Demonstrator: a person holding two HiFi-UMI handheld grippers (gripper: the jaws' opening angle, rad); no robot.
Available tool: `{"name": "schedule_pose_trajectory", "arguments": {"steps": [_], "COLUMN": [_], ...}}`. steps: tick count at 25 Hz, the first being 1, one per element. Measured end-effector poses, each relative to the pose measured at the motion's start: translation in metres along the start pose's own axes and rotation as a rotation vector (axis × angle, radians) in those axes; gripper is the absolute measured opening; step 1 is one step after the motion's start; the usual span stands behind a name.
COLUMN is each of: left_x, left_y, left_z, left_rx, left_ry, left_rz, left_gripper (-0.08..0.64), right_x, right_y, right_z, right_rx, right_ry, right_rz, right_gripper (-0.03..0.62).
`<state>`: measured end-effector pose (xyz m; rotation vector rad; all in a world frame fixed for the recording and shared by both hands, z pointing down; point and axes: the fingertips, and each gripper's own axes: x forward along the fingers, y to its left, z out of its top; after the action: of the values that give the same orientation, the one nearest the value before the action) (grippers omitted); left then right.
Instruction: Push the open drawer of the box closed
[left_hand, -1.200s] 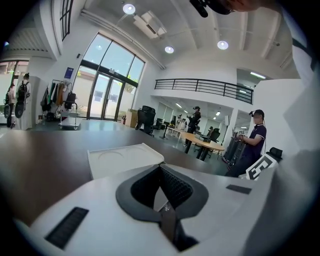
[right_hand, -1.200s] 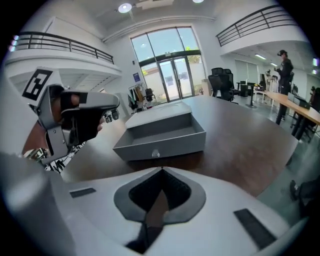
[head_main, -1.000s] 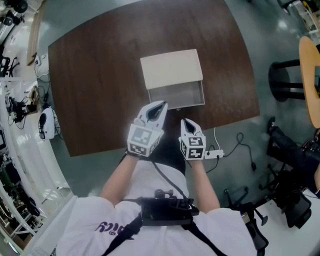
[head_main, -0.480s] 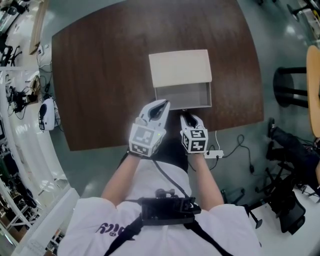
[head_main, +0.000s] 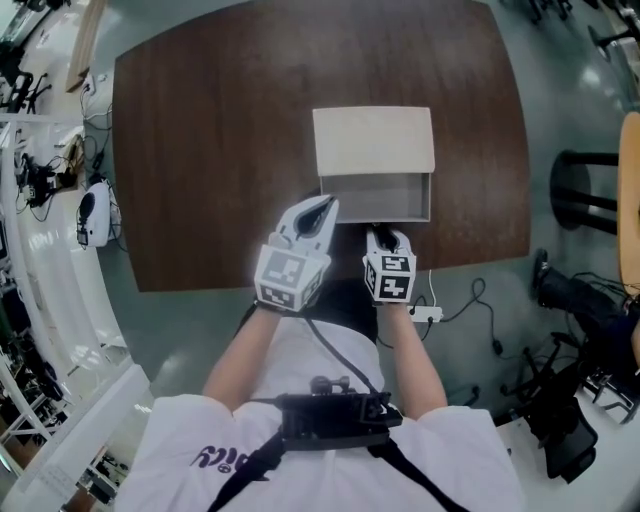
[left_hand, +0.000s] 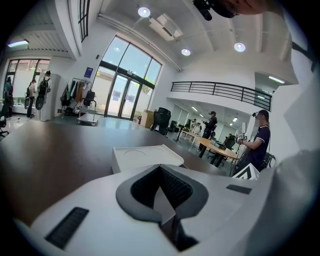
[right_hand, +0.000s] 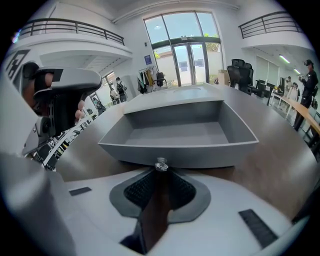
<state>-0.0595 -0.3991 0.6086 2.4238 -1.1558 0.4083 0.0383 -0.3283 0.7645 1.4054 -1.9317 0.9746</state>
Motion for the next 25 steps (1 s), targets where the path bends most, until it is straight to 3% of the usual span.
{"name": "schedule_pose_trajectory", "arguments": {"steps": [25], "left_x": [0.015], "left_y": [0.038], "left_z": [0.02], "left_rx": [-0.048], "left_ry": [-0.019], "left_rz": [0.094], "left_gripper": [0.011], "right_x": [0.046], "right_y": [-0.018], "right_z": [0.089], "right_rx": [-0.069], "right_ry": [-0.015], "right_rz": [-0.001], "right_gripper": [0.069]}}
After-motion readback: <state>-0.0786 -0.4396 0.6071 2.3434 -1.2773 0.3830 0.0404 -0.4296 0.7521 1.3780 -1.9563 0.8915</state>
